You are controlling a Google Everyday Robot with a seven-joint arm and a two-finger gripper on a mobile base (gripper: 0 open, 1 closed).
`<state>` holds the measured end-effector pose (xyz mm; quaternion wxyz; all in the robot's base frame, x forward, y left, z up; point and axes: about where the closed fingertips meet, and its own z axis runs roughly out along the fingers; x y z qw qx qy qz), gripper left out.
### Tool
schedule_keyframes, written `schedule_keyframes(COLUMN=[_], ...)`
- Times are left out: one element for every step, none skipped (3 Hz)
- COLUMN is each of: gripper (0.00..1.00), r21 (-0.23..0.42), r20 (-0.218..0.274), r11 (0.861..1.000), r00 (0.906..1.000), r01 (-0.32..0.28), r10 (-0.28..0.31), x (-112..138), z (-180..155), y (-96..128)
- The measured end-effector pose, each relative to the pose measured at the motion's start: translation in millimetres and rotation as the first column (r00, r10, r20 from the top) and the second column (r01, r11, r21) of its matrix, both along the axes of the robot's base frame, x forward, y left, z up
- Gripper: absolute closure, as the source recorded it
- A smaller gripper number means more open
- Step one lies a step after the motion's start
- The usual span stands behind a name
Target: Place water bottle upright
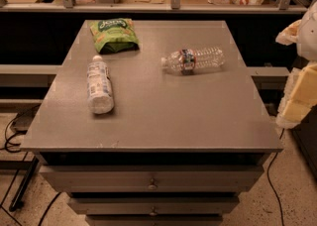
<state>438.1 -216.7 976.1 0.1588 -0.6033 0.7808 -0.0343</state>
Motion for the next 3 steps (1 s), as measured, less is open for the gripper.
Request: schedule_keyframes(gripper=[0.0,0.0,0.0], r21=[0.0,-0.032,-0.068], r20=[0.0,0.0,-0.005], r11=[1.0,0.999,0.993], r00=[1.0,1.0,0.9949], r01=[0.0,-0.003,-0.101], r10=[0.0,0.003,0.101], x=[0.0,1.4,28.6], z=[0.1,1.7,0.1], y=[0.0,1.4,23.6])
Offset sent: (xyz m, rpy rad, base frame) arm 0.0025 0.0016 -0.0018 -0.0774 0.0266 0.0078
